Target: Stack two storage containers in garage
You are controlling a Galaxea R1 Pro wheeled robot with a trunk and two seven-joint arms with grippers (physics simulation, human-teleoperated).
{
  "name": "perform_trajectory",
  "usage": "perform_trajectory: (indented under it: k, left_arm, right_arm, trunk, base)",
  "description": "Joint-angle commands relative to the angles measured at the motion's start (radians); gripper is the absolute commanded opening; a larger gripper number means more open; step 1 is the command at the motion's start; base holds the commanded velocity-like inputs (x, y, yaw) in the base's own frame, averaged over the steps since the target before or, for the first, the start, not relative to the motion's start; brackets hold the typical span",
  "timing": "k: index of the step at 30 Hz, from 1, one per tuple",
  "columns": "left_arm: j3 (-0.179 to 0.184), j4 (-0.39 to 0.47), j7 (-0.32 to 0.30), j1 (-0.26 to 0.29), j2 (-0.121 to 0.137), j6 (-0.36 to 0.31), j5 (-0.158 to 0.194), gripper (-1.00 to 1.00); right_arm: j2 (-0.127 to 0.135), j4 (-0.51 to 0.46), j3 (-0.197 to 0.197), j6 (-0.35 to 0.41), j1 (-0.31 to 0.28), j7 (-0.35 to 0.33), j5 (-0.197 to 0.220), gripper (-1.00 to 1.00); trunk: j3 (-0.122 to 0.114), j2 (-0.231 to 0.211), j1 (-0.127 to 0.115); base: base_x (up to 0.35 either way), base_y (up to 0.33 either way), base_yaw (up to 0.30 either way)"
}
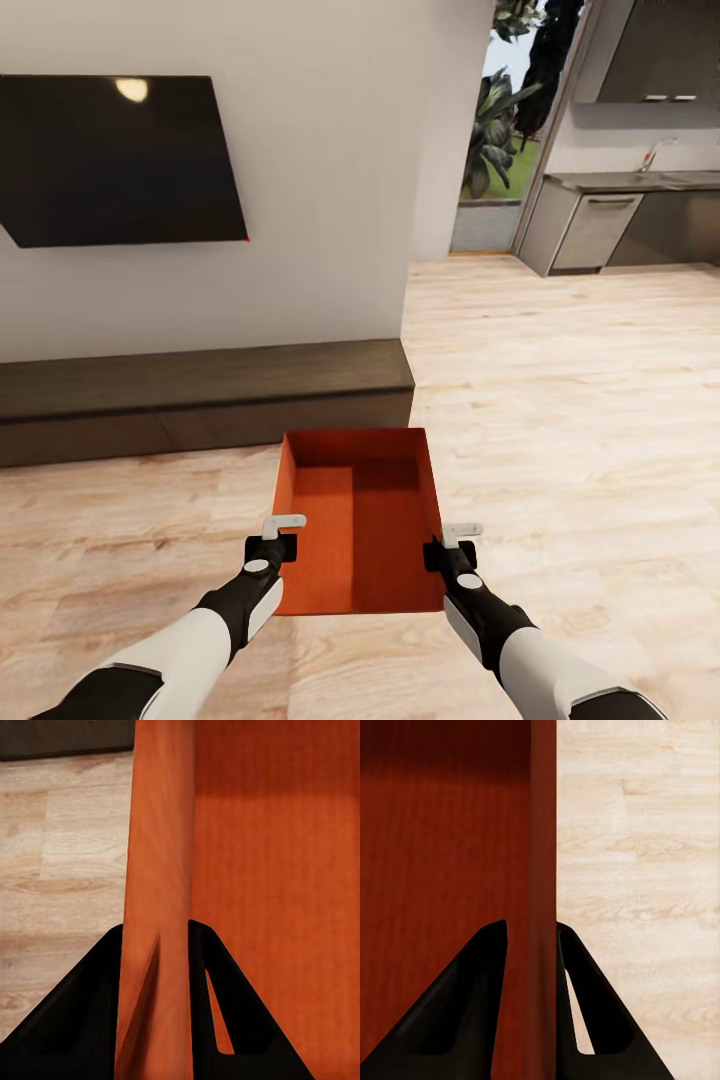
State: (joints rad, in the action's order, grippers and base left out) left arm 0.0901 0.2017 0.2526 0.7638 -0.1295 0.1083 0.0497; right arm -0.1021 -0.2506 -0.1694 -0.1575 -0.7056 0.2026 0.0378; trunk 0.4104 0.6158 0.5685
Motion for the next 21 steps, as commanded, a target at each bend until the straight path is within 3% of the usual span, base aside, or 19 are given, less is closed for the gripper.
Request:
perform_trajectory:
  k: [1, 21]
  left_arm:
    - [-0.032, 0.002, 0.019, 0.002, 0.001, 0.034, -0.010, -1.00]
    - [-0.032, 0.002, 0.019, 0.002, 0.001, 0.034, -0.010, -1.00]
  right_arm:
    - [0.001, 0.019, 0.014, -0.007, -0.001, 0.070, 0.016, -1.00]
    - [0.001, 0.019, 0.014, -0.007, -0.001, 0.070, 0.016, -1.00]
  trunk:
    - [-0.001, 0.001, 0.000]
    - [-0.032, 0.001, 0.000]
  base:
    - [0.000, 0.000, 0.000]
    - [0.000, 0.000, 0.000]
